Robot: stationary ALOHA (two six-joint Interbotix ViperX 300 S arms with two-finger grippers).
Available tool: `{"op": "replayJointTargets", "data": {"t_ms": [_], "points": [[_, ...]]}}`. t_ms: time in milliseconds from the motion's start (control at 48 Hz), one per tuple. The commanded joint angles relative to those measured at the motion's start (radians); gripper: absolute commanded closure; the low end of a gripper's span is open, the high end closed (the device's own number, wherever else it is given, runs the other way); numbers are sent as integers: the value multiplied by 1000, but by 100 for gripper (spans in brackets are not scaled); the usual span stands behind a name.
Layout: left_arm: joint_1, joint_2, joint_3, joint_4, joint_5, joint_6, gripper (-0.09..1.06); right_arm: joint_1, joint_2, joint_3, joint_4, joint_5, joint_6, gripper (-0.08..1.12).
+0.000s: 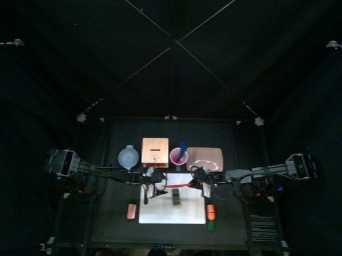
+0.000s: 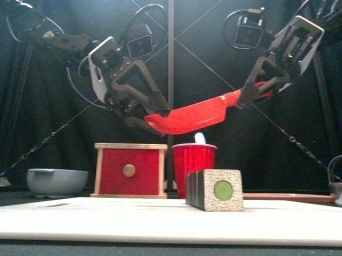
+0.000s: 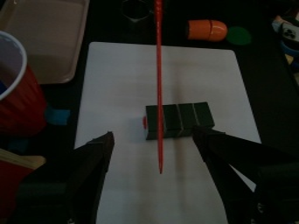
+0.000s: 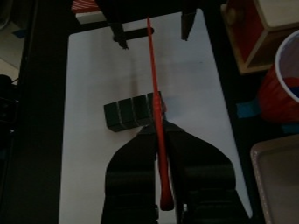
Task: Place sushi on board then cut the sushi with the knife then place the pieces on the plate
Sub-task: Grasp knife edge with left hand
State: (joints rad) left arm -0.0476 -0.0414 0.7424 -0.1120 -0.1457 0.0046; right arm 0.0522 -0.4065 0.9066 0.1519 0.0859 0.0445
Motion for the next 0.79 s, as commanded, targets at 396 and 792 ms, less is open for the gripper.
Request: {"op": "replayJointTargets", "data": {"t_ms": [396,792], "points": [[12,6,-26,-2,-5,0,22,2,-8,-25,-3,-9,-2,69],[5,8,-26,-3,2,-3,51,0,17,-12,6,-3,2,69]]}}
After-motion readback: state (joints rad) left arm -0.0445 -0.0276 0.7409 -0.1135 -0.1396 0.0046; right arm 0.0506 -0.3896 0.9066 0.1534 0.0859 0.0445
